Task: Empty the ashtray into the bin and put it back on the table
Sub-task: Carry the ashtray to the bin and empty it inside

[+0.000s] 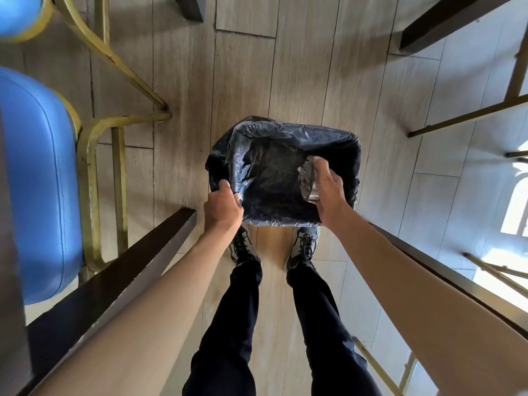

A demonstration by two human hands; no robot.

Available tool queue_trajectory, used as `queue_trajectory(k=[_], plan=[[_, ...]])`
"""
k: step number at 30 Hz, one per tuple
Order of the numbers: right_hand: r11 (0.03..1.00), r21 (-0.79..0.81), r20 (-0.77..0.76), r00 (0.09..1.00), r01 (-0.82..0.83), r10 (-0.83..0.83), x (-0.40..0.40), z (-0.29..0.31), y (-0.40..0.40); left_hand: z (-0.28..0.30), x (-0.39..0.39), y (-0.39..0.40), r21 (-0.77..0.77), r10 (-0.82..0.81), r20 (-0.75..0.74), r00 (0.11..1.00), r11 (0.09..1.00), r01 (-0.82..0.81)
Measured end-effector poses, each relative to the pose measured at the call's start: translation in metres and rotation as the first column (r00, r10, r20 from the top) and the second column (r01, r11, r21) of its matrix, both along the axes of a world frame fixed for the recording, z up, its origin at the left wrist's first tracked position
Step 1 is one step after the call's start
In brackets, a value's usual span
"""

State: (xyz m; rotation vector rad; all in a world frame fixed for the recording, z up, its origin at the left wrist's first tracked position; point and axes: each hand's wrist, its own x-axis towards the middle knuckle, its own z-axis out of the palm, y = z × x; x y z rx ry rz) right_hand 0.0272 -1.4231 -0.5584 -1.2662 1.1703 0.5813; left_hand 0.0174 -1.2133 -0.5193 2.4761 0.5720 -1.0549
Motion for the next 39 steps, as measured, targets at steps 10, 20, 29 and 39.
queue_trajectory(k=[10, 20, 29, 39], plan=[[0.997, -0.068, 0.029, 0.999, -0.028, 0.03, -0.002, 0.001, -0.001, -0.002, -0.002, 0.002, -0.021, 0.035, 0.016, 0.999, 0.999, -0.035], [0.956, -0.196, 0.034, 0.973, -0.217, 0.228, 0.003, 0.001, 0.001, -0.004, -0.002, 0.001, -0.015, 0.028, 0.012, 1.0, 1.0, -0.028], [0.994, -0.108, 0.048, 0.998, -0.028, 0.034, 0.004, 0.0, -0.004, -0.002, -0.002, 0.0, -0.012, 0.0, 0.028, 1.0, 1.0, 0.0], [0.937, -0.254, 0.09, 0.959, -0.24, 0.27, -0.003, -0.008, 0.022, -0.004, -0.002, 0.003, -0.01, -0.016, 0.013, 1.0, 1.0, 0.016]])
